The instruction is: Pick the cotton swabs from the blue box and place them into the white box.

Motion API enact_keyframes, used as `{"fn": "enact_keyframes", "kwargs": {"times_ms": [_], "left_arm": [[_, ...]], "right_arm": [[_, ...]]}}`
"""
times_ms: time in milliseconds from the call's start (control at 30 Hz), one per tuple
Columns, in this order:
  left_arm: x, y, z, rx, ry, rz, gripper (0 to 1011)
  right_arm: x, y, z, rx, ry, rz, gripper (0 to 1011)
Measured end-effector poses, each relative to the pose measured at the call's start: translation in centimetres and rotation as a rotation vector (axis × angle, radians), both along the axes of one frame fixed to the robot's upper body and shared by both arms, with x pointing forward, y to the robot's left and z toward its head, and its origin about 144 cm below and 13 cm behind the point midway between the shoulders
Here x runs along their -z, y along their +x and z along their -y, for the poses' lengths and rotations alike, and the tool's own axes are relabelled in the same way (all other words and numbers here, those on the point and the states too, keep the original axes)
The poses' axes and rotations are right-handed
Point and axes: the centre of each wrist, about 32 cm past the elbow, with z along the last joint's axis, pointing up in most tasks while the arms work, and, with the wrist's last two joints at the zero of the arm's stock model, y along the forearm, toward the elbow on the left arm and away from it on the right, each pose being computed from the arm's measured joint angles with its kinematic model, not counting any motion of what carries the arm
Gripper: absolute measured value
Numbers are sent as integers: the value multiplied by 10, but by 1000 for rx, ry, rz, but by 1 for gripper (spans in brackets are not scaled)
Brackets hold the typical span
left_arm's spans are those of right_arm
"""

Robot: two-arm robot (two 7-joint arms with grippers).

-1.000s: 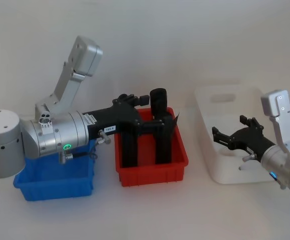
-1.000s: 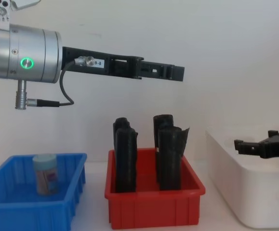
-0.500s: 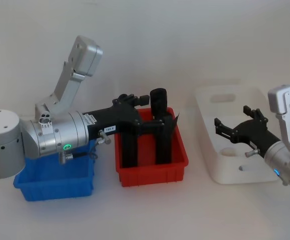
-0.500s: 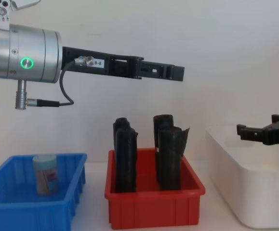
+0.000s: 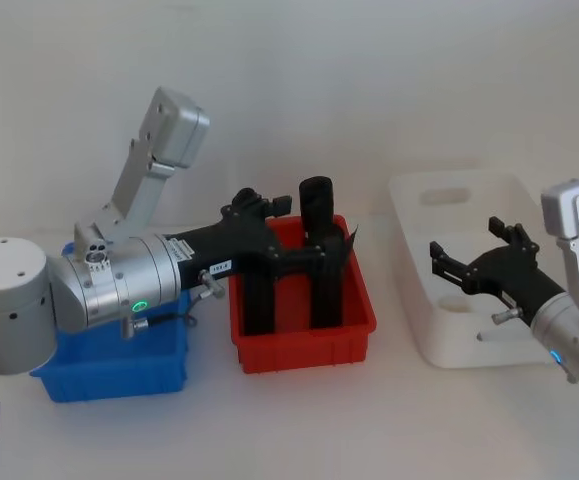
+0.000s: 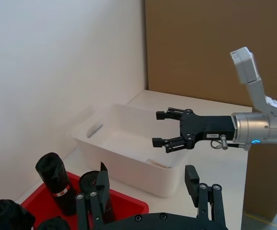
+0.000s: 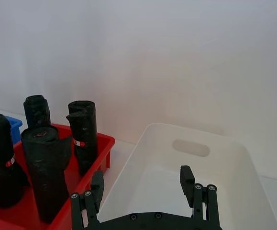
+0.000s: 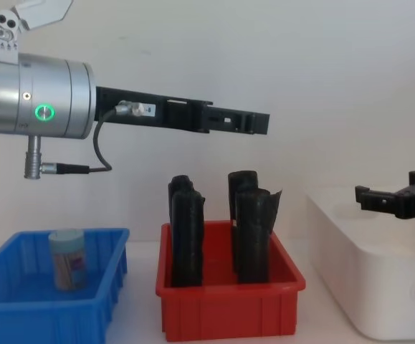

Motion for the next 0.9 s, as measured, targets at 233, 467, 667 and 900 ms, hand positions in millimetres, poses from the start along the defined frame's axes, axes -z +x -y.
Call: {"fn": "enact_keyframes", "kwargs": {"times_ms": [233, 467, 667, 900], "left_arm": [[14, -7, 5, -71, 15, 36, 1000], [29, -17, 10, -148, 27, 75, 1000], [40, -24, 14, -203, 32, 105, 1000], [55, -34, 20, -275, 35, 145, 1000]], "right_arm": [[2, -18, -3, 4, 17, 11, 1002], [3, -40, -8, 7, 40, 21, 1002], [3, -56, -11, 8, 58, 28, 1001], [2, -79, -16, 8, 85, 34, 1002]]}}
